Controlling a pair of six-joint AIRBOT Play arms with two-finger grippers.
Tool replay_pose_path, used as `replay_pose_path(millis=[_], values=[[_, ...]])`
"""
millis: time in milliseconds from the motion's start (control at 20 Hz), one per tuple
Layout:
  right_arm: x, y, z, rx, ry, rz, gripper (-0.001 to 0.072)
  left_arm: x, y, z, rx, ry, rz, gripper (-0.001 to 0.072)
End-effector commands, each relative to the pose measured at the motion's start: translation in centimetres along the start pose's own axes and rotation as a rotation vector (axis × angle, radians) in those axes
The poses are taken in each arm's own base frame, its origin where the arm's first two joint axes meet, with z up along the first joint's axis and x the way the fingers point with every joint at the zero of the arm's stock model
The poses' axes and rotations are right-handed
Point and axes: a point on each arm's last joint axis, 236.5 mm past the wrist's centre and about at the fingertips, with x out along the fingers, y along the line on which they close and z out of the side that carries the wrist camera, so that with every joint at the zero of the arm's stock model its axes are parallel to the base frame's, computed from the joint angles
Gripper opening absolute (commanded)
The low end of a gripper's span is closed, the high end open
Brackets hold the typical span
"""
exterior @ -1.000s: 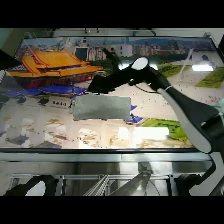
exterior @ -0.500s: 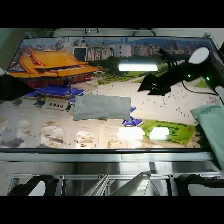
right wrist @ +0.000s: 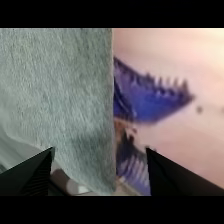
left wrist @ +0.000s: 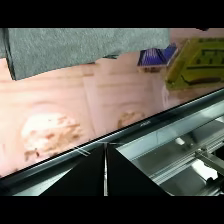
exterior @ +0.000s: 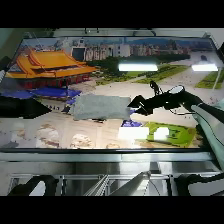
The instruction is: Fold the shirts.
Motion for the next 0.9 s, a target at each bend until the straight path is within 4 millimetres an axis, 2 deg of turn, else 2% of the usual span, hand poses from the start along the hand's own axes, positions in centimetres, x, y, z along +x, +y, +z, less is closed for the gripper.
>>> replay_pose_path(millis=[0,50,200,250,300,350,400,450,500,550,650,750,850], values=[[3.5,0.9,0.2,0.077,-0.005,0.127,0.0562,0.9,-1.0,0.1,0.015,0.019,-0.085,0.0025],[4.1,1.4,-0.1,0.086,0.005,0.142,0.0528,1.0,-1.4,0.3,0.022,0.016,-0.11,0.0025],[5.8,4.0,-0.6,0.068,0.026,0.183,0.0526,1.0,-1.9,0.5,0.034,0.008,-0.135,0.0025],[6.2,5.0,-0.6,0.047,0.024,0.193,0.0496,1.0,-1.9,0.5,0.035,0.008,-0.134,0.0025],[6.3,6.1,-0.4,0.023,0.02,0.206,0.0381,1.0,-1.9,0.5,0.035,0.008,-0.134,0.0025],[6.2,7.6,-0.1,-0.018,0.016,0.233,0.0161,1.0,-1.9,0.5,0.035,0.008,-0.134,0.0025],[5.7,9.2,0.2,-0.05,0.018,0.27,0.007,1.0,-1.9,0.5,0.035,0.008,-0.134,0.0025],[5.1,10.9,0.5,-0.074,0.019,0.312,0.0016,1.0,-1.9,0.4,0.035,0.01,-0.135,0.0025],[4.1,12.6,0.9,-0.101,0.006,0.342,0.0015,1.0,-1.9,0.3,0.035,0.014,-0.136,0.0025],[2.7,14.1,1.5,-0.128,-0.022,0.359,0.0014,1.0,-2.0,0.1,0.036,0.023,-0.14,0.0025],[-1.9,16.1,4.0,-0.143,-0.128,0.373,0.0014,1.0,-2.1,-0.2,0.036,0.036,-0.145,0.0025],[-8.6,15.6,7.7,-0.134,-0.296,0.314,0.0014,1.0,-2.2,-0.2,0.036,0.038,-0.147,0.0025],[-17.4,13.3,10.9,-0.091,-0.495,0.218,0.0014,1.0,-2.2,-0.3,0.037,0.04,-0.147,0.0025]])
